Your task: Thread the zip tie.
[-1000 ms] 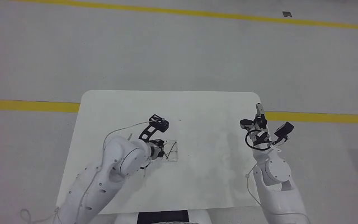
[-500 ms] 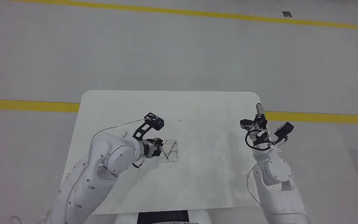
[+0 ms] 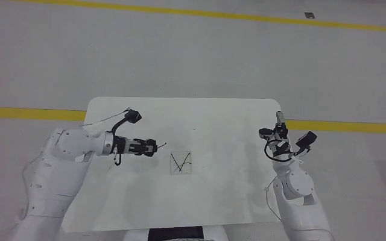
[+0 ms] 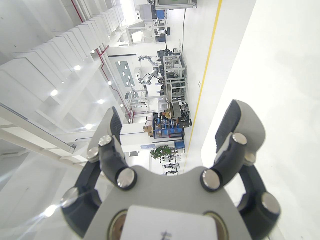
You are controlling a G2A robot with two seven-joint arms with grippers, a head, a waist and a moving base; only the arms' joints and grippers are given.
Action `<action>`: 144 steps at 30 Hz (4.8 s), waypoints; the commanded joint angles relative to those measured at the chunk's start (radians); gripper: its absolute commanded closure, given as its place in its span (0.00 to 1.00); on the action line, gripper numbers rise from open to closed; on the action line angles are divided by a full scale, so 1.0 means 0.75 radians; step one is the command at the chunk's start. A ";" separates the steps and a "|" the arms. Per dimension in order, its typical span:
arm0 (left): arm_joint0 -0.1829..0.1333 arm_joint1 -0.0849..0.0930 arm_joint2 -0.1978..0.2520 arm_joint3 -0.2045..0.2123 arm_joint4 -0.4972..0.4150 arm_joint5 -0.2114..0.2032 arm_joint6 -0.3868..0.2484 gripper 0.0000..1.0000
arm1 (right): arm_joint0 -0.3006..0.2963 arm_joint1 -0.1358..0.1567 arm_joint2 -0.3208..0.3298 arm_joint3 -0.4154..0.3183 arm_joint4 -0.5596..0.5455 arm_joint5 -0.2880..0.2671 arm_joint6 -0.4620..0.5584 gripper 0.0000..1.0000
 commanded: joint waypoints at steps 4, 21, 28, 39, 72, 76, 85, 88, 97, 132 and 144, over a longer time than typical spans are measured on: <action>-0.098 0.107 0.147 0.134 -0.260 0.005 0.000 1.00 | 0.000 0.000 0.000 0.000 0.000 0.000 0.000 0.00; -0.210 0.198 0.323 0.231 -0.409 0.022 0.031 1.00 | 0.000 0.000 0.000 0.000 0.000 0.000 0.000 0.00; -0.280 0.219 0.386 0.406 -0.874 0.005 0.000 1.00 | 0.000 0.000 0.000 0.000 0.000 0.000 0.000 0.00; -0.371 0.304 0.585 0.507 -1.276 0.005 0.000 1.00 | 0.000 0.000 0.000 0.000 0.000 0.000 0.000 0.00; -0.379 0.313 0.604 0.505 -1.289 0.005 0.000 1.00 | 0.165 0.013 -0.241 -0.026 -0.460 0.009 0.443 0.00; -0.379 0.313 0.604 0.505 -1.289 0.005 0.000 1.00 | 0.213 0.017 -0.347 -0.024 -0.602 -0.052 0.636 0.00; -0.379 0.313 0.604 0.505 -1.289 0.005 0.000 1.00 | 0.216 0.019 -0.354 -0.026 -0.619 -0.064 0.661 0.00; -0.379 0.313 0.604 0.505 -1.289 0.005 0.000 1.00 | 0.216 0.018 -0.356 -0.027 -0.619 -0.067 0.660 0.00; -0.379 0.313 0.604 0.505 -1.289 0.005 0.000 1.00 | 0.430 0.007 -0.523 0.053 -0.656 -0.110 0.928 0.00; -0.379 0.313 0.604 0.505 -1.289 0.005 0.000 1.00 | 0.719 -0.060 -0.766 0.369 -0.142 -0.134 1.252 0.00; -0.379 0.313 0.604 0.505 -1.289 0.005 0.000 1.00 | 0.956 -0.123 -0.898 0.685 0.196 -0.067 1.493 0.00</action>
